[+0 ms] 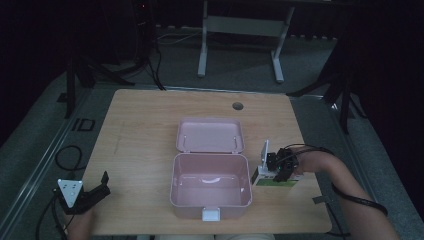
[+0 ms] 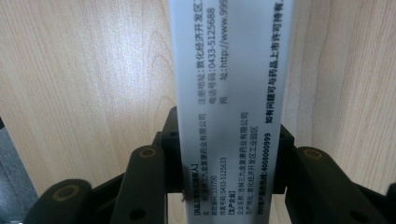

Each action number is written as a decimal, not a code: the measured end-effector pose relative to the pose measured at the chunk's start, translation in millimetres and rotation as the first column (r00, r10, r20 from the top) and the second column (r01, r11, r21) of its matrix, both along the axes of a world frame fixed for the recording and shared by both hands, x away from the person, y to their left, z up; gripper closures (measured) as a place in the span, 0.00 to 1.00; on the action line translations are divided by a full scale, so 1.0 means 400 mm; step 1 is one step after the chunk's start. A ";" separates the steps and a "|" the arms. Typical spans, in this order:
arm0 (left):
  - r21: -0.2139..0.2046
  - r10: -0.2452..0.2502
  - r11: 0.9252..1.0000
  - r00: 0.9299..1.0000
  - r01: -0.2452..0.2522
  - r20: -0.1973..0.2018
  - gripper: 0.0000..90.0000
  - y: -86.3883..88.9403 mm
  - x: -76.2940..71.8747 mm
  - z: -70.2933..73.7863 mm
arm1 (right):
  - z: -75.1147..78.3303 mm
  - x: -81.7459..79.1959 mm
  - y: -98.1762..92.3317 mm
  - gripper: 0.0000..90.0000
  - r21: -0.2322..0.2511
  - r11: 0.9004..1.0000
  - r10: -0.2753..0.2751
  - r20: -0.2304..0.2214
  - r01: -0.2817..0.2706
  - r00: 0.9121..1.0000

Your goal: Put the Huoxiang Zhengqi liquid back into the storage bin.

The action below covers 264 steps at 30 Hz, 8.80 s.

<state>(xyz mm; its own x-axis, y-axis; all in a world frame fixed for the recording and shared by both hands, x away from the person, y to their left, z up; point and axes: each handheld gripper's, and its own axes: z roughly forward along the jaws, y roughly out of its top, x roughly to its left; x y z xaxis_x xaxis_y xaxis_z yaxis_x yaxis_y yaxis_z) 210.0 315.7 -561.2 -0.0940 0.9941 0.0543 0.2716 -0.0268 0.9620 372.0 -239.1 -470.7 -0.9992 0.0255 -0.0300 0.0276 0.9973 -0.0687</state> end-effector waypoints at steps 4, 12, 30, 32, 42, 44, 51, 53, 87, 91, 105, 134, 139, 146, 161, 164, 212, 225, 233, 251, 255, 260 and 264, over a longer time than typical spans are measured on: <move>0.001 0.001 1.000 1.000 -0.001 0.000 0.02 -0.001 0.000 0.000 | 0.000 -0.001 0.001 0.69 -0.007 1.000 -0.009 -0.009 0.009 1.000; 0.002 0.002 1.000 1.000 -0.002 0.001 0.02 -0.001 0.001 0.000 | 0.018 -0.011 -0.002 0.70 -0.018 0.999 -0.034 -0.022 0.033 0.999; 0.002 0.006 1.000 1.000 -0.006 0.002 0.02 -0.001 0.000 0.000 | 0.112 -0.064 0.001 0.70 -0.040 0.996 -0.080 -0.049 0.078 0.996; 0.002 0.007 1.000 1.000 -0.007 0.002 0.02 -0.001 0.000 0.000 | 0.141 -0.080 0.000 0.70 -0.048 0.996 -0.076 -0.042 0.074 0.996; 0.005 0.011 1.000 1.000 -0.011 0.001 0.02 -0.002 0.001 0.000 | 0.221 -0.114 0.007 0.70 -0.029 0.998 -0.062 -0.034 0.061 0.998; 0.005 0.011 1.000 1.000 -0.011 -0.001 0.02 -0.002 0.001 0.000 | 0.226 -0.115 0.008 0.70 -0.027 0.998 -0.062 -0.033 0.061 0.998; 0.002 0.013 1.000 1.000 -0.013 0.001 0.02 -0.001 0.001 0.000 | 0.283 -0.130 0.030 0.70 -0.042 0.997 -0.060 -0.021 0.059 0.998; 0.002 0.012 1.000 1.000 -0.012 0.000 0.02 -0.001 0.001 0.000 | 0.303 -0.134 0.038 0.70 -0.037 0.998 -0.057 -0.011 0.057 0.998; -0.005 0.006 1.000 1.000 -0.006 0.004 0.02 0.002 -0.002 0.001 | 0.364 -0.134 0.306 0.70 -0.018 0.999 0.028 -0.009 -0.028 1.000; -0.006 0.006 1.000 1.000 -0.006 0.006 0.02 0.002 -0.002 0.001 | 0.358 -0.143 0.347 0.70 -0.032 0.998 0.054 -0.007 -0.054 0.999; -0.007 0.005 1.000 1.000 -0.005 0.007 0.02 0.003 -0.002 0.001 | 0.357 -0.178 0.465 0.70 0.000 0.994 0.112 -0.013 -0.112 0.994; -0.005 0.004 1.000 1.000 -0.004 0.004 0.02 0.002 -0.001 0.000 | 0.132 -0.167 0.474 0.70 -0.033 0.995 0.088 -0.092 -0.092 0.992; -0.006 0.005 1.000 1.000 -0.005 0.006 0.02 0.003 -0.001 0.001 | 0.081 -0.168 0.475 0.70 -0.040 0.995 0.086 -0.104 -0.091 0.991; -0.004 0.004 1.000 1.000 -0.004 0.006 0.02 0.002 -0.001 0.000 | 0.046 -0.167 0.468 0.70 -0.033 0.996 0.075 -0.128 -0.080 0.989; 0.000 0.003 1.000 1.000 -0.003 0.003 0.02 0.001 0.000 0.000 | 0.002 -0.172 0.463 0.69 -0.012 0.997 0.078 -0.160 -0.081 0.984; 0.000 0.003 1.000 1.000 -0.003 0.002 0.02 0.001 0.000 0.000 | 0.001 -0.174 0.465 0.69 -0.017 0.997 0.078 -0.157 -0.082 0.985; 0.004 0.008 1.000 1.000 -0.008 0.003 0.02 -0.001 0.000 0.000 | 0.264 -0.063 0.132 0.15 0.394 0.910 -0.163 0.055 0.129 0.985; 0.007 0.006 1.000 1.000 -0.006 0.000 0.02 -0.002 0.001 -0.001 | 0.060 -0.006 0.027 0.15 0.484 0.839 -0.332 0.093 0.248 0.939; 0.009 0.005 1.000 1.000 -0.005 0.000 0.02 -0.002 0.001 -0.001 | -0.054 0.024 -0.003 0.14 0.588 0.740 -0.449 0.072 0.326 0.891; 0.013 0.002 1.000 1.000 -0.002 0.000 0.02 -0.004 0.000 -0.001 | -0.150 0.051 -0.084 0.14 0.740 0.541 -0.667 0.088 0.399 0.740; 0.012 0.004 1.000 1.000 -0.004 0.000 0.02 -0.004 0.000 -0.001 | -0.153 0.049 -0.112 0.14 0.760 0.502 -0.705 0.083 0.412 0.704; 0.011 0.004 1.000 1.000 -0.004 0.000 0.02 -0.004 0.000 -0.001 | -0.156 0.046 -0.155 0.14 0.789 0.420 -0.760 0.036 0.448 0.648; 0.014 0.003 1.000 1.000 -0.003 -0.001 0.02 -0.004 0.000 -0.001 | -0.160 0.038 -0.185 0.14 0.801 0.380 -0.812 0.050 0.462 0.581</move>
<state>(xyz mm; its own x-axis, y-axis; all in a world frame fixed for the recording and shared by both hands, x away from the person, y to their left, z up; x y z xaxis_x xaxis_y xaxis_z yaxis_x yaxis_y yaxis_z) 210.2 314.1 -561.5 -0.0971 0.9929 0.0683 0.2726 -0.0394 0.9613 387.4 -313.0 -534.5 -0.5488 0.8346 -0.0477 0.5229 0.3872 0.7594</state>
